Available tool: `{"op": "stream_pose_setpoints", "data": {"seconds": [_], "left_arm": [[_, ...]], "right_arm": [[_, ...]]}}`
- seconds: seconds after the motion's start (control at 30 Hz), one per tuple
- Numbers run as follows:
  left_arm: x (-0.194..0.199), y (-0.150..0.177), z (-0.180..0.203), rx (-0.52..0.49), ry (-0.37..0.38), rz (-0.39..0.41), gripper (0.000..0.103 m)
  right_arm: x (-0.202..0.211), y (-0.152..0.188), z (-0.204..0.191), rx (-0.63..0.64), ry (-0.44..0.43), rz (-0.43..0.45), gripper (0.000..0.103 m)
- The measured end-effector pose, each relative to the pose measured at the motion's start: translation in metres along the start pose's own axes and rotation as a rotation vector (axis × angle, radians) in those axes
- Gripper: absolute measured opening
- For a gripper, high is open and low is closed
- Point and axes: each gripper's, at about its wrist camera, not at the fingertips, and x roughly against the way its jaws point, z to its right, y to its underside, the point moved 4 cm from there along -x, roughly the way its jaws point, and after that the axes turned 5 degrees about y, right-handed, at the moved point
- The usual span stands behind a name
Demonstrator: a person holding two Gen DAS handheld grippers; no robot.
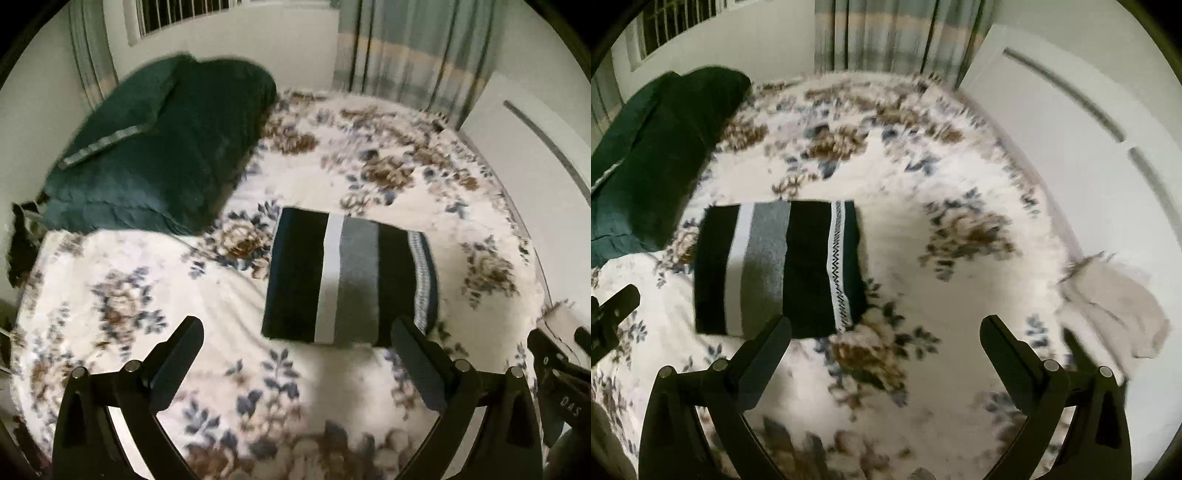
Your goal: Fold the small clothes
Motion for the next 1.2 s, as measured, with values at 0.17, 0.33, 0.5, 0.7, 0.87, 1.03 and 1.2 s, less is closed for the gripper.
{"op": "stream_pose_setpoints", "data": {"seconds": [0.17, 0.33, 0.5, 0.7, 0.87, 1.03, 1.2], "left_arm": [[0.096, 0.016, 0.020, -0.020, 0.017, 0.048, 0.103], [0.177, 0.032, 0.036, -0.040, 0.031, 0.099, 0.103], [0.251, 0.051, 0.046, -0.054, 0.021, 0.159, 0.103], [0.310, 0.069, 0.052, -0.042, 0.012, 0.218, 0.103], [0.340, 0.079, 0.055, -0.029, 0.008, 0.256, 0.103], [0.360, 0.085, 0.056, -0.023, 0.003, 0.284, 0.103], [0.372, 0.091, 0.056, -0.016, -0.009, 0.285, 0.103]], "right_arm": [[0.103, 0.020, 0.035, -0.009, 0.011, 0.071, 0.103], [0.204, 0.041, 0.063, -0.001, -0.001, 0.150, 0.103], [0.286, 0.065, 0.088, -0.007, -0.019, 0.216, 0.103], [0.367, 0.092, 0.112, -0.013, -0.062, 0.285, 0.103], [0.412, 0.110, 0.127, -0.004, -0.083, 0.325, 0.103], [0.436, 0.121, 0.139, -0.007, -0.094, 0.348, 0.103], [0.448, 0.126, 0.149, -0.015, -0.106, 0.357, 0.103]]}}
